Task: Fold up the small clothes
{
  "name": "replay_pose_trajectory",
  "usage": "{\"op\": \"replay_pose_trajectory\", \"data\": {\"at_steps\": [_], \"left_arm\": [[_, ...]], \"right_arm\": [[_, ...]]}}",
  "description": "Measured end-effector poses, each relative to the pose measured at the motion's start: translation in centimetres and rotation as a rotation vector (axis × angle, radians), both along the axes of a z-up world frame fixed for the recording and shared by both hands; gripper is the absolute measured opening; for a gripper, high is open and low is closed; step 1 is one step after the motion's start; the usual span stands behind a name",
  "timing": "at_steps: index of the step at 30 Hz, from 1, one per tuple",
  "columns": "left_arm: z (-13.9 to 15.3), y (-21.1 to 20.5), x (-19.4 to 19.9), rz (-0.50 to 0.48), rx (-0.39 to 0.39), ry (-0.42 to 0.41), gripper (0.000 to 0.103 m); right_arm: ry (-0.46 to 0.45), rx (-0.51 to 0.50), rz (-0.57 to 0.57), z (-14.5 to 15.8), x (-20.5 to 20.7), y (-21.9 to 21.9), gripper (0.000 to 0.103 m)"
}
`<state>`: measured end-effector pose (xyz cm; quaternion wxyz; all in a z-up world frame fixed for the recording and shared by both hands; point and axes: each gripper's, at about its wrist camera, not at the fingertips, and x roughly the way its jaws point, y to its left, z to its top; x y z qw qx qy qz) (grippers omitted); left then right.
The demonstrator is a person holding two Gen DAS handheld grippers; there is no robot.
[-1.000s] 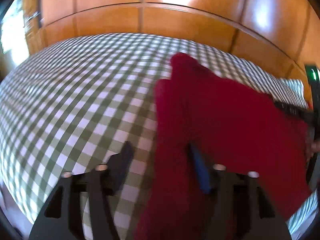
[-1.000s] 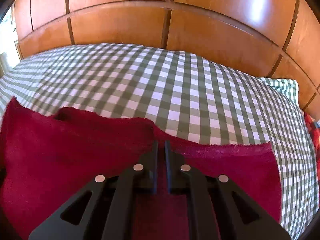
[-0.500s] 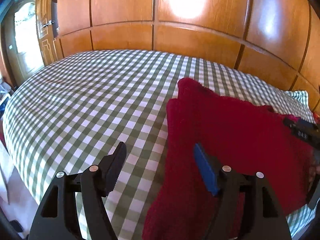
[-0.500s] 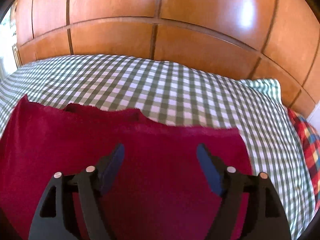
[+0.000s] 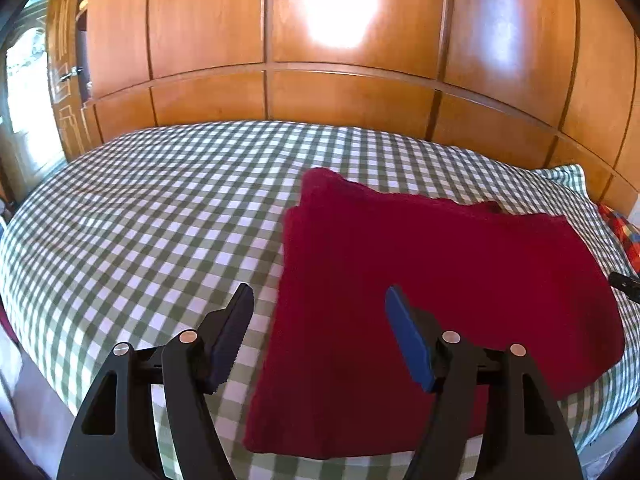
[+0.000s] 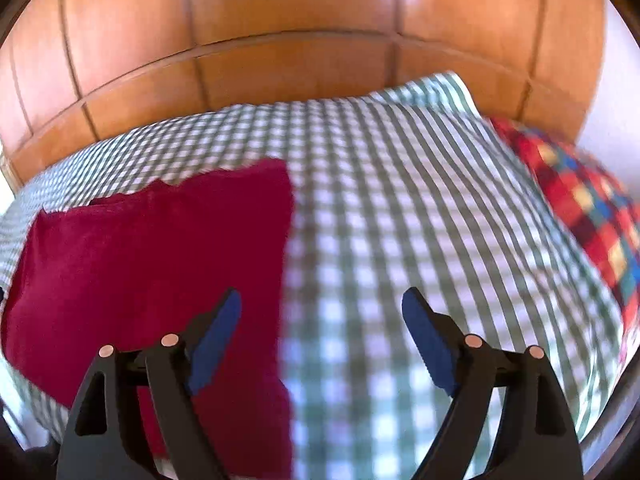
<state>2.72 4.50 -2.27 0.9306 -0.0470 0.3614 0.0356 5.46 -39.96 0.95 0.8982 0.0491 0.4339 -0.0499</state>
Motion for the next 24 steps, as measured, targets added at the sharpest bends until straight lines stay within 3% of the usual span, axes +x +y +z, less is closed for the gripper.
{"op": "replay_pose_trajectory", "data": {"at_steps": [7,12,14,18,22,24], "left_arm": [[-0.7,-2.2,0.8,-0.084,0.018,0.040,0.068],[-1.4,-3.3,1.3,-0.127,0.046,0.070,0.068],[-1.7,-2.9,1.6,-0.137,0.013,0.092,0.068],[-2.6,-1.7,2.4,-0.129,-0.059,0.152,0.070],[-2.5,-1.5,2.6,-0.131,-0.078,0.159,0.069],[-2.1,-1.4,2.3,-0.134,-0.093,0.139,0.061]], "right_arm": [[0.068,0.304,-0.066,-2.8,-3.4,-5.2,0.085],[0.043,0.544,-0.045,-3.6,-4.2,-6.5,0.090],[0.042,0.641,-0.022,-3.9,-3.7,-6.9,0.091],[0.058,0.666,0.004,-4.4,-2.3,-7.0,0.092],[0.076,0.661,0.084,-4.4,-0.4,-5.6,0.091],[0.091,0.658,0.125,-4.4,0.5,-4.5,0.084]]}}
